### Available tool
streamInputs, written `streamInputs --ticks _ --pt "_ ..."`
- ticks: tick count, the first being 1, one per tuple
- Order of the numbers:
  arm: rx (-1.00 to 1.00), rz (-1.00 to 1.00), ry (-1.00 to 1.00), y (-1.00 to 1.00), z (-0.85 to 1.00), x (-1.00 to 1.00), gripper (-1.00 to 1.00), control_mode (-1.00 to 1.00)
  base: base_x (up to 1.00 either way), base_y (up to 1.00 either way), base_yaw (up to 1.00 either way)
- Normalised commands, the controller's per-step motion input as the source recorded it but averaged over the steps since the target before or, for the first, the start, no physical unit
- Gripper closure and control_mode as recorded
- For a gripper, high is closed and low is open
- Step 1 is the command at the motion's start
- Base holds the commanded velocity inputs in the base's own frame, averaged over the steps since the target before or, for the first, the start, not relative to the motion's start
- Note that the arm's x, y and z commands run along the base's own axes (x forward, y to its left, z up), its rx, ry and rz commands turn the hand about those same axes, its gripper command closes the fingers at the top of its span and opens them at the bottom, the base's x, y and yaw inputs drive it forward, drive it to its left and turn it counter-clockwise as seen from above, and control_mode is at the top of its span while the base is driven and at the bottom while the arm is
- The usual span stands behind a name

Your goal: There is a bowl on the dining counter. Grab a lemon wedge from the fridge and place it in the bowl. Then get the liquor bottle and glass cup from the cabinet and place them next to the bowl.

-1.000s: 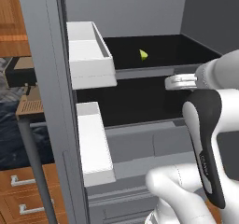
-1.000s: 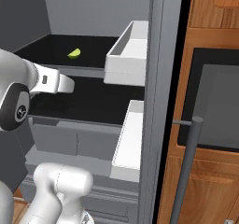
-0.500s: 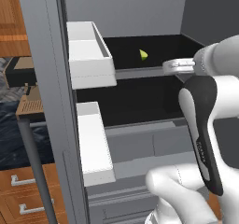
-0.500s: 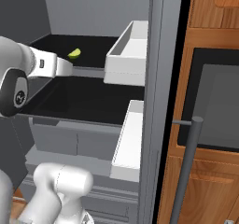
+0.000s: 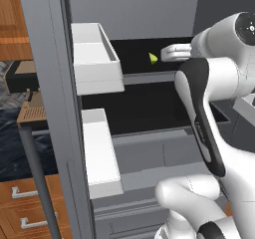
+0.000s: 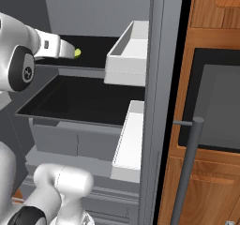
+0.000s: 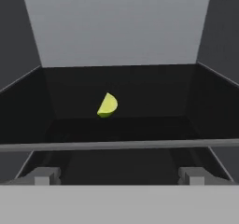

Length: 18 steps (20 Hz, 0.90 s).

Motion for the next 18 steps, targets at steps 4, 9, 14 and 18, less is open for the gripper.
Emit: streamInputs --ticks 4,9,14,18 --pt "0.00 0.00 0.00 0.22 -0.05 0.36 -1.00 -1.00 0.00 0.00 0.00" --pt "0.00 0.00 0.00 0.11 -0.12 0.35 -1.00 -1.00 0.00 0.00 0.00" --pt "0.00 0.00 0.00 0.02 -0.05 0.27 -1.00 -1.00 0.00 0.00 0.00" --pt "0.00 0.00 0.00 0.00 0.00 0.29 -1.00 -1.00 0.00 0.00 0.00"
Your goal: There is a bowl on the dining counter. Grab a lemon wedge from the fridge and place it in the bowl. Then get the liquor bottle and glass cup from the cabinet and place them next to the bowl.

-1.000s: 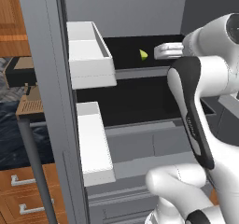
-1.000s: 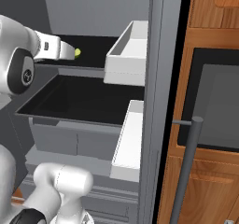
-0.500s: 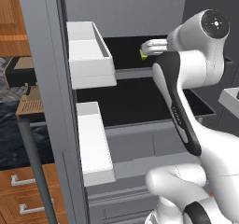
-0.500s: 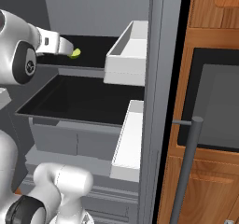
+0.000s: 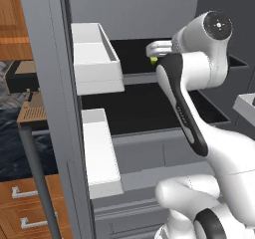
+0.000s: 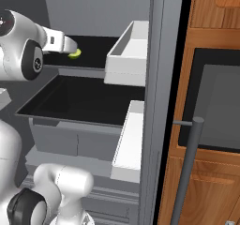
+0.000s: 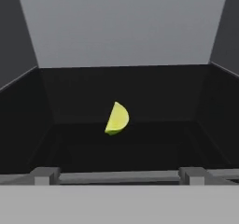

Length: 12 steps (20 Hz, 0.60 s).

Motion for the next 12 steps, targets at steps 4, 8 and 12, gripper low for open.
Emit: streamInputs --ticks 4,8,12 --pt "0.00 0.00 0.00 0.00 0.00 0.25 -1.00 -1.00 0.00 0.00 0.00" --pt "0.00 0.00 0.00 0.00 0.00 0.29 -1.00 -1.00 0.00 0.00 0.00" --pt "-0.02 0.00 0.04 0.00 -0.01 0.30 -1.00 -1.00 0.00 0.00 0.00"
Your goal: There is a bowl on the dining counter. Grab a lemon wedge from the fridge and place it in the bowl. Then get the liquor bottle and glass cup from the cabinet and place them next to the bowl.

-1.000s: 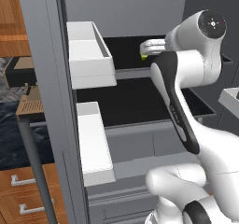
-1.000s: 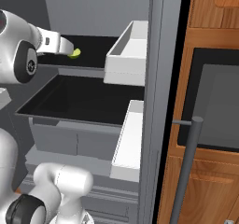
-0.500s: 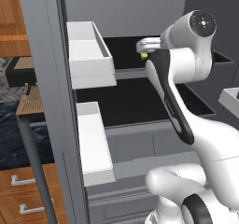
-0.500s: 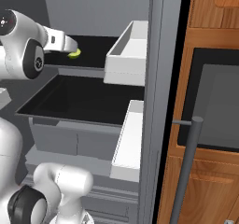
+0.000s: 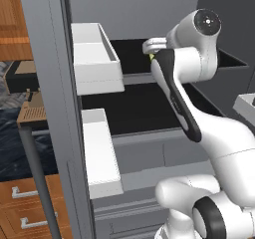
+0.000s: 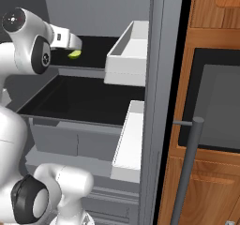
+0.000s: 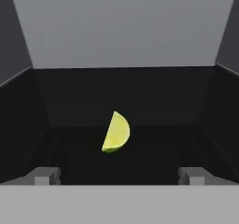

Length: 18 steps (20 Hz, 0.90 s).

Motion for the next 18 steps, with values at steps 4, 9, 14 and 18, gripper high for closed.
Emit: streamInputs --ticks 4,9,14,18 --pt "-0.01 0.00 0.05 0.00 -0.10 0.24 -1.00 -1.00 0.00 0.00 0.00" --pt "-0.02 0.00 0.03 0.00 -0.16 0.26 -1.00 -1.00 0.00 0.00 0.00" --pt "0.00 0.00 0.04 0.00 -0.17 0.20 -1.00 -1.00 0.00 0.00 0.00" --pt "-0.01 0.00 0.06 0.00 -0.24 0.18 -1.00 -1.00 0.00 0.00 0.00"
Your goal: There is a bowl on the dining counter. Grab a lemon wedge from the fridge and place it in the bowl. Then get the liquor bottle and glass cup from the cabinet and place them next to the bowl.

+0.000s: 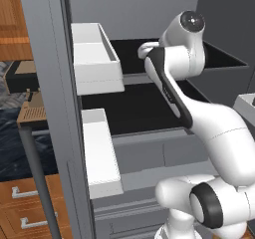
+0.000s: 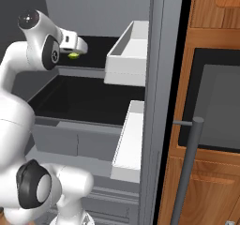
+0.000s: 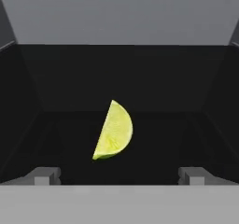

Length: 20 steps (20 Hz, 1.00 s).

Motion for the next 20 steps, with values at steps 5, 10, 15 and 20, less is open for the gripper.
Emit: streamInputs --ticks 5,10,15,20 --pt "0.00 0.00 0.04 0.00 -0.12 0.20 -1.00 -1.00 0.00 0.00 0.00" --pt "0.00 0.00 0.00 0.00 0.00 0.23 -1.00 -1.00 0.00 0.00 0.00" --pt "0.00 0.00 0.00 0.00 -0.02 0.25 -1.00 -1.00 0.00 0.00 0.00" --pt "-0.01 0.00 0.04 0.04 -0.23 0.21 -1.00 -1.00 0.00 0.00 0.00"
